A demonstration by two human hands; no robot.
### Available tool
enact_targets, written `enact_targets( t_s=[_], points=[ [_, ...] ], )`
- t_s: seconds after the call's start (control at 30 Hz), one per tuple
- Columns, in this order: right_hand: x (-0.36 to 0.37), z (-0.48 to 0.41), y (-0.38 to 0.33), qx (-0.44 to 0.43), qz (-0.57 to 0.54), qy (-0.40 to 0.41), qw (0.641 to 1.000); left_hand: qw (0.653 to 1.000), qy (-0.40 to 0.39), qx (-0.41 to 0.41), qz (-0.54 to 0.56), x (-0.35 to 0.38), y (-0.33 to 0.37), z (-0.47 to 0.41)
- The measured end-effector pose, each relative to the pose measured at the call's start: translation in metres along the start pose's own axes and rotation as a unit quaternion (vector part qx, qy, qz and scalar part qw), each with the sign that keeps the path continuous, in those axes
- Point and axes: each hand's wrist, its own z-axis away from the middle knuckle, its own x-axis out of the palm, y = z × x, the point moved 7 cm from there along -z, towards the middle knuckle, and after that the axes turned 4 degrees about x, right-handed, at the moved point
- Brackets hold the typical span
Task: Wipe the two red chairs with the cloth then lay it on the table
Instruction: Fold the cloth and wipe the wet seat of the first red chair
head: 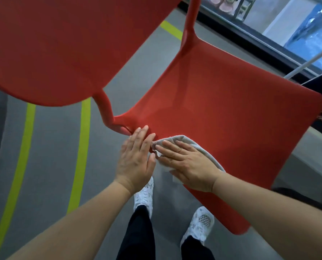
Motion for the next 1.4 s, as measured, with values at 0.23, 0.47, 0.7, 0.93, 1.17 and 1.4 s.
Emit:
enact_targets(
  t_s=[0.23,0.47,0.7,0.93,1.17,1.4],
  points=[
    [0.007,0.086,-0.001,0.046,0.002,0.020,0.999,0.994,-0.072,0.076,-0.024,0.037,0.068,0.005],
    [0.014,0.133,0.000,0.116,-0.013,0.075,0.990,0.991,-0.089,0.087,-0.039,0.057,0.103,0.007],
    [0.010,0.160,0.026,0.222,0.026,0.150,0.963,0.985,-0.105,0.122,-0.063,0.068,0.132,-0.007],
    [-0.048,0.149,0.156,0.337,0.059,0.178,0.922,0.978,-0.100,0.153,-0.095,0.078,0.154,-0.071],
    [-0.107,0.122,0.271,0.568,0.056,0.188,0.799,0.984,-0.089,0.118,-0.095,0.070,0.128,-0.118],
    [-0.076,0.026,0.185,0.429,0.051,0.150,0.889,0.985,-0.103,0.092,-0.107,0.043,0.063,-0.114]
  ],
)
